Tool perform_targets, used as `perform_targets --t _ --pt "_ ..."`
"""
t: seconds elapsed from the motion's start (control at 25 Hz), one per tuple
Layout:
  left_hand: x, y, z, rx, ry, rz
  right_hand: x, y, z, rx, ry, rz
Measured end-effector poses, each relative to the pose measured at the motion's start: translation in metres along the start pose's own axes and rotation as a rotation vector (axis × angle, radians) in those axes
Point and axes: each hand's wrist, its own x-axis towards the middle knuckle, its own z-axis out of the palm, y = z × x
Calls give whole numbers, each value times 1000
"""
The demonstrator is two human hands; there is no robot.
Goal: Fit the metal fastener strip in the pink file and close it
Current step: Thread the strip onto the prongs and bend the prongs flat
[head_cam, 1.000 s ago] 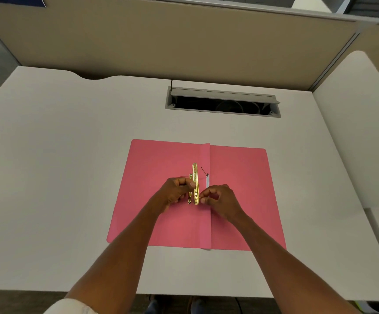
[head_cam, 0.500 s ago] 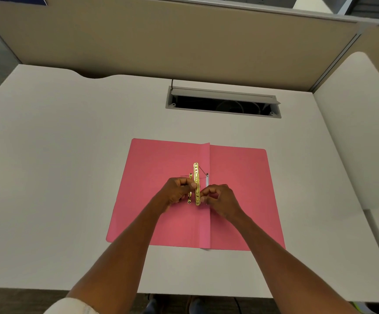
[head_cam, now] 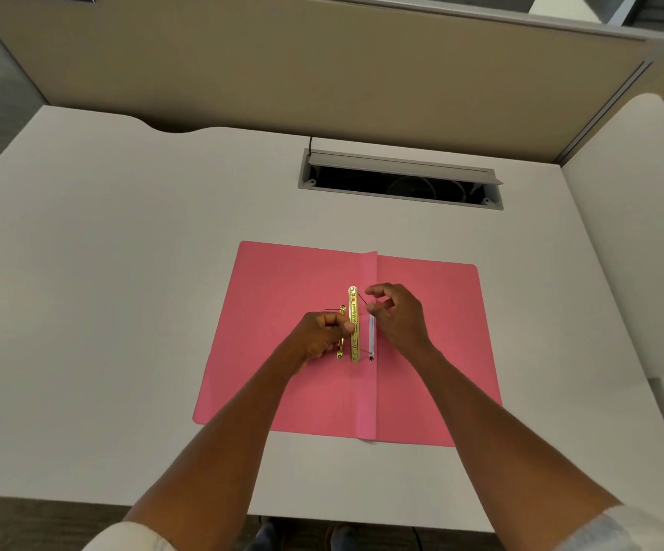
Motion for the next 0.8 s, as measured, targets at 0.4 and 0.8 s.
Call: perform_targets --t 0.4,0.8 --pt "5 -2 2 5 -8 -7 20 -2 6 12 -95 61" --pt "10 -3 1 42 -23 -8 17 1 4 39 -111 68"
